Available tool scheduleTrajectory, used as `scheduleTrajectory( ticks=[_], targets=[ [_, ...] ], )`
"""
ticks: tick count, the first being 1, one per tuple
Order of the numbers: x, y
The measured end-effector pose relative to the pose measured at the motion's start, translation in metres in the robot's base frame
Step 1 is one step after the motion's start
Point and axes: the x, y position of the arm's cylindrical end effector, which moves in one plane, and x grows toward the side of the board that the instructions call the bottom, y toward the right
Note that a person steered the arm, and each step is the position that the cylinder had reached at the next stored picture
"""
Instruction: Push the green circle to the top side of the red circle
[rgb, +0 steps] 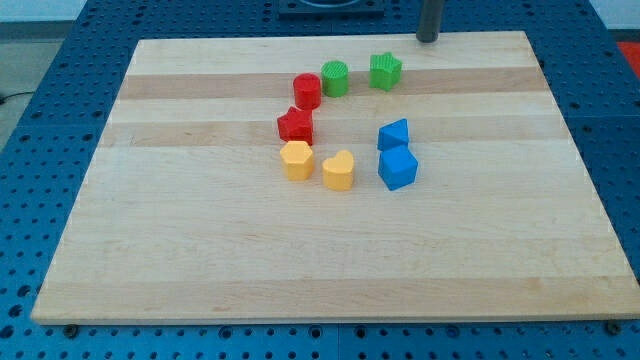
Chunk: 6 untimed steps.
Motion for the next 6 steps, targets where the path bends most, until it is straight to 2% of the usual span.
scheduleTrajectory(
  ticks=[2,3,4,5,6],
  targets=[
    [0.009,0.0],
    [0.044,0.004],
    [0.075,-0.018],
    [0.102,-0.072],
    [0.091,-0.146]
  ],
)
